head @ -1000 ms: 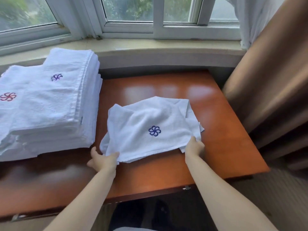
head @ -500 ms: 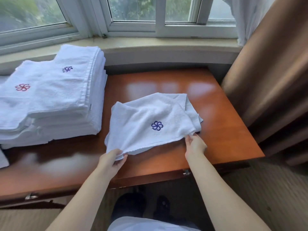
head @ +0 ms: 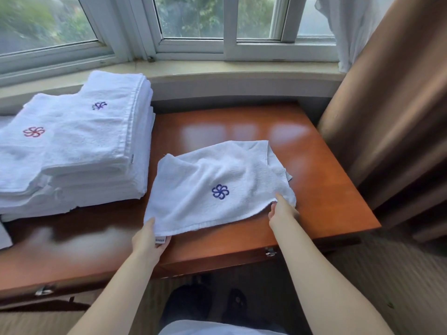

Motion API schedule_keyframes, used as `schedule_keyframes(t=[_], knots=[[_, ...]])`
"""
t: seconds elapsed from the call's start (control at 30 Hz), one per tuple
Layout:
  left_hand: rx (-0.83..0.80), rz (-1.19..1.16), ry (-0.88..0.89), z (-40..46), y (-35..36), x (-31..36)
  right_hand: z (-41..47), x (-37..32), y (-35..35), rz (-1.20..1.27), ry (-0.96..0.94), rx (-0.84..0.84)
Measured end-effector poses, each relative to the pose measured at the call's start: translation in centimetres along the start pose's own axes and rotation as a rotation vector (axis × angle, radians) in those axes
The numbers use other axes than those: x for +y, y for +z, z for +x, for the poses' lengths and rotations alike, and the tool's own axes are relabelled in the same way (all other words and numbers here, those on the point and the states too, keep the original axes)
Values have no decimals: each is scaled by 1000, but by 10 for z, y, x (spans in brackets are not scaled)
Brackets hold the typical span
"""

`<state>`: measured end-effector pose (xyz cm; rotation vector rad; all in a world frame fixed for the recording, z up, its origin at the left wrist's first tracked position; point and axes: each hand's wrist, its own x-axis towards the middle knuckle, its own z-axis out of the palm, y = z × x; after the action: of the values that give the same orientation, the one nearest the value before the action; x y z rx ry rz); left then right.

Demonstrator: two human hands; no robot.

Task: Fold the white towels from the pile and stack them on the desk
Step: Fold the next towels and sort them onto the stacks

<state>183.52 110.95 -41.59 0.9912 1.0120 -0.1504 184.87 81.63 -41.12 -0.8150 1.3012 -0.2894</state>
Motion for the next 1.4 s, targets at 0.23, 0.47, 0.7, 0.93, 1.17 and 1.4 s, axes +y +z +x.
schedule_keyframes(t=[0.23,0.47,0.7,0.93,1.17,1.4], knots=[[-176,-47,-66,-18,71,51,-24,-67,54,-126,20,-203],[0,-31,583,-30,119,79,-39,-129,101,277,-96,-720],[23,80,-15,21,67,25,23,-45,55,-214,51,-275],[-189,100,-114,14,90,37,-22,-9,80,-152,312,-400],[-376,-186,-268,-1,135,72,-56,-8,113,-106,242,-393],[-757,-372,289,-31,226,195,-76,-144,197,347,-14,-855]])
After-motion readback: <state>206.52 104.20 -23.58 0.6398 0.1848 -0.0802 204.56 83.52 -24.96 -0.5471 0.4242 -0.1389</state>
